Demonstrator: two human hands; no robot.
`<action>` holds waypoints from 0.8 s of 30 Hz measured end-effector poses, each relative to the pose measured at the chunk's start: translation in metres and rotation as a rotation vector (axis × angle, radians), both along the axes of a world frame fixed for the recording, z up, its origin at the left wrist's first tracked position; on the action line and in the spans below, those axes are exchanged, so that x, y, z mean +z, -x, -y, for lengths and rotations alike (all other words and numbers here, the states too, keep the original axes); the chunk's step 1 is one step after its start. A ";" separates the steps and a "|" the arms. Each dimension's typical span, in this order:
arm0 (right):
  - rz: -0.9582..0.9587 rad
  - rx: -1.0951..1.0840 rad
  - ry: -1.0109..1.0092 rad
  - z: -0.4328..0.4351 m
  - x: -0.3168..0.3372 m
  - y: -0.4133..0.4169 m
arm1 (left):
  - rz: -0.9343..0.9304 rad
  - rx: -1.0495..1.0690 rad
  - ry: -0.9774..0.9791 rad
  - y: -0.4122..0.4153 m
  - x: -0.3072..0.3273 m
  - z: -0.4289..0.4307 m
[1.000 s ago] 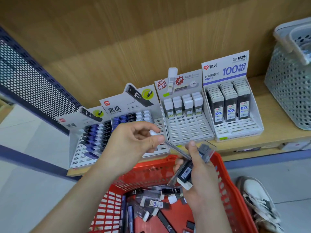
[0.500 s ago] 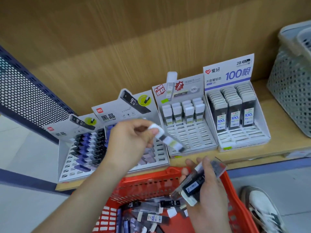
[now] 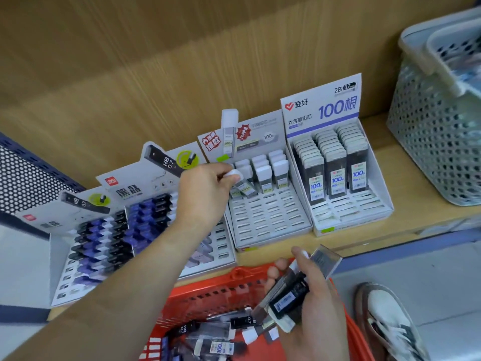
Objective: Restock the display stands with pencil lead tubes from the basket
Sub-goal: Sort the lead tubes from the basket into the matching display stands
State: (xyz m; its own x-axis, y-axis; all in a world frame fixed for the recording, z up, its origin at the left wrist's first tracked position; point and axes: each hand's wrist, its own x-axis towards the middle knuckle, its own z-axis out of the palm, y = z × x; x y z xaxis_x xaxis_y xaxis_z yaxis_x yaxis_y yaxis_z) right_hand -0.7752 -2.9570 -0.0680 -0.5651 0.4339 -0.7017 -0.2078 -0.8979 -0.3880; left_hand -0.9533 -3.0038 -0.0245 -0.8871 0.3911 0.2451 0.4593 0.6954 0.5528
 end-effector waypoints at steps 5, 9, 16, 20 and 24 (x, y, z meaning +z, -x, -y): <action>-0.073 0.038 0.002 -0.009 -0.002 -0.009 | -0.093 -0.143 0.230 0.003 -0.008 0.000; -0.032 0.094 0.000 -0.012 0.002 -0.008 | -0.078 -0.077 0.213 0.004 -0.010 -0.005; -0.113 0.003 0.067 -0.013 0.012 -0.008 | -0.320 -0.231 0.222 0.011 -0.016 -0.018; -0.146 0.079 -0.004 -0.013 0.013 -0.010 | -0.395 -0.205 0.250 0.014 -0.023 -0.015; -0.177 0.114 -0.084 -0.010 0.018 -0.010 | 0.153 -0.101 0.055 -0.023 -0.005 -0.012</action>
State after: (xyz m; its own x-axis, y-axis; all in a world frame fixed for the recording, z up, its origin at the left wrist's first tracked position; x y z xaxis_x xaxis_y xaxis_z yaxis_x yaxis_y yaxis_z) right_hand -0.7653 -2.9469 -0.0497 -0.7248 0.4128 -0.5516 -0.1778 -0.8856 -0.4291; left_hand -0.9299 -2.9919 -0.0297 -0.8678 0.4895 0.0855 0.4417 0.6812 0.5839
